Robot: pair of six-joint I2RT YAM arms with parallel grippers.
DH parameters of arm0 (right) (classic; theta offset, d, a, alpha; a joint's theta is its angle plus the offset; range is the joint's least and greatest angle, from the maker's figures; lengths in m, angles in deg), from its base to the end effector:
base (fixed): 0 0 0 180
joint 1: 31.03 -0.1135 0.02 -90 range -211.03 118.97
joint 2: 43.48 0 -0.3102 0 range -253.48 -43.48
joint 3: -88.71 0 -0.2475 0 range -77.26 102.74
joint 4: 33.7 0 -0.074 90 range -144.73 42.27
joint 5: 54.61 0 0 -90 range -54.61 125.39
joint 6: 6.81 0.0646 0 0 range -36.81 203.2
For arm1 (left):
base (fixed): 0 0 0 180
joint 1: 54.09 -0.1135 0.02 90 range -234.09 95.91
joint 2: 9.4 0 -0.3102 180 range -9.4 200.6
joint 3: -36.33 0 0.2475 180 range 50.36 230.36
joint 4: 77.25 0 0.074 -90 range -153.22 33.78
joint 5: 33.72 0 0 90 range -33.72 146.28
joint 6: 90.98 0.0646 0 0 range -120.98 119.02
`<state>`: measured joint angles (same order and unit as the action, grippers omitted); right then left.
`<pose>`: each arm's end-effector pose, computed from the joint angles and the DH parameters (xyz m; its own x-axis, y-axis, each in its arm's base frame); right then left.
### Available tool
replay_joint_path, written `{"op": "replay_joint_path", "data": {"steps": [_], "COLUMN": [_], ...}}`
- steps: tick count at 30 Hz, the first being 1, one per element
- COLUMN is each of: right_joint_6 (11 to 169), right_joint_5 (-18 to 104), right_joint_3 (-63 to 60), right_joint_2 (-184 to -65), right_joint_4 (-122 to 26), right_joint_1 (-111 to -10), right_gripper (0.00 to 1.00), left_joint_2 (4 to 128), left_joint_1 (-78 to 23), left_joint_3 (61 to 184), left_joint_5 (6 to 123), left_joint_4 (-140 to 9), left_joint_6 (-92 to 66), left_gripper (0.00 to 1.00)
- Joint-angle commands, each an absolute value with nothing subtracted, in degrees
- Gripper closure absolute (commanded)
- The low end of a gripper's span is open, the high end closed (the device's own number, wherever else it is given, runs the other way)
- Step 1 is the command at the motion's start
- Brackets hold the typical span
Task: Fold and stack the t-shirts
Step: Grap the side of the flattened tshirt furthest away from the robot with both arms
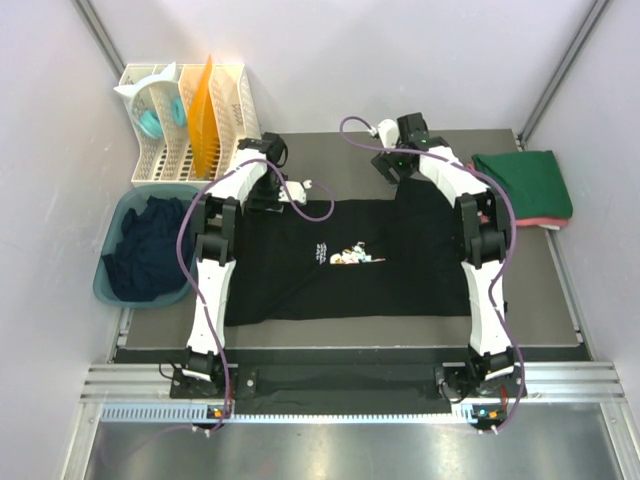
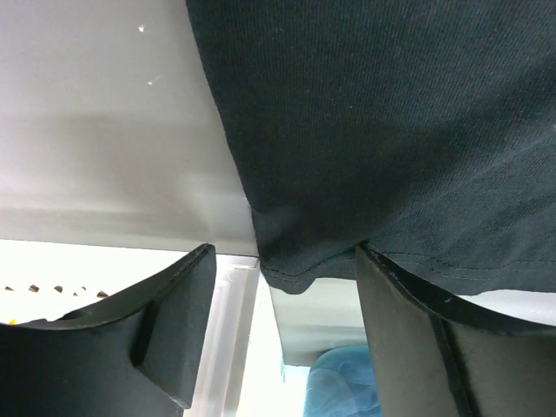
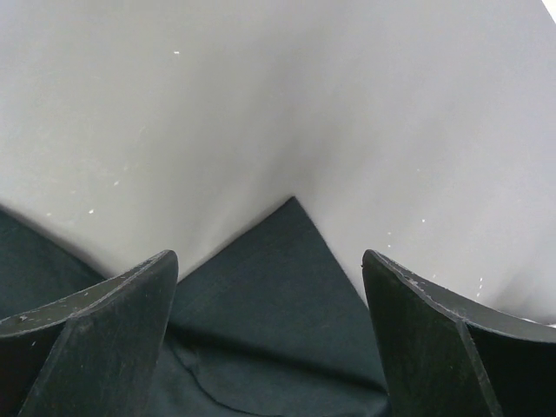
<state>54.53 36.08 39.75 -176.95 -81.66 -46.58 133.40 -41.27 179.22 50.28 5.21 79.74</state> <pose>0.5480 0.1533 0.2214 -0.5192 -0.6423 -0.5639 -0.5977 0.7444 -0.2976 0.5212 -0.1117 0.1644 0.0486 0.9955 0.0808 0.9872 -0.0602 0.1477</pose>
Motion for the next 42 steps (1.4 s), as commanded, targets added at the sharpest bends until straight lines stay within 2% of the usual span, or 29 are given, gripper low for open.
{"op": "replay_joint_path", "data": {"steps": [1,15,27,42], "right_joint_6": [55.95,56.92,59.64,61.4], "right_joint_5": [35.66,39.77,46.37,50.86], "right_joint_3": [42.45,44.29,46.49,48.78], "right_joint_2": [-176.98,-181.81,-184.62,-188.5], "right_joint_4": [-79.46,-81.21,-84.03,-85.87], "right_joint_1": [-44.92,-42.54,-41.32,-38.06], "right_gripper": [0.13,0.23,0.15,0.22], "left_joint_2": [135.53,131.49,127.45,123.14], "left_joint_1": [-41.25,-40.03,-38.36,-37.91], "left_joint_3": [178.24,175.69,173.41,172.7], "left_joint_5": [52.24,52.33,51.36,48.2], "left_joint_4": [6.31,5.43,6.04,6.83], "left_joint_6": [79.79,78.38,76.36,76.18], "left_gripper": [0.32,0.35,0.35,0.36]}}
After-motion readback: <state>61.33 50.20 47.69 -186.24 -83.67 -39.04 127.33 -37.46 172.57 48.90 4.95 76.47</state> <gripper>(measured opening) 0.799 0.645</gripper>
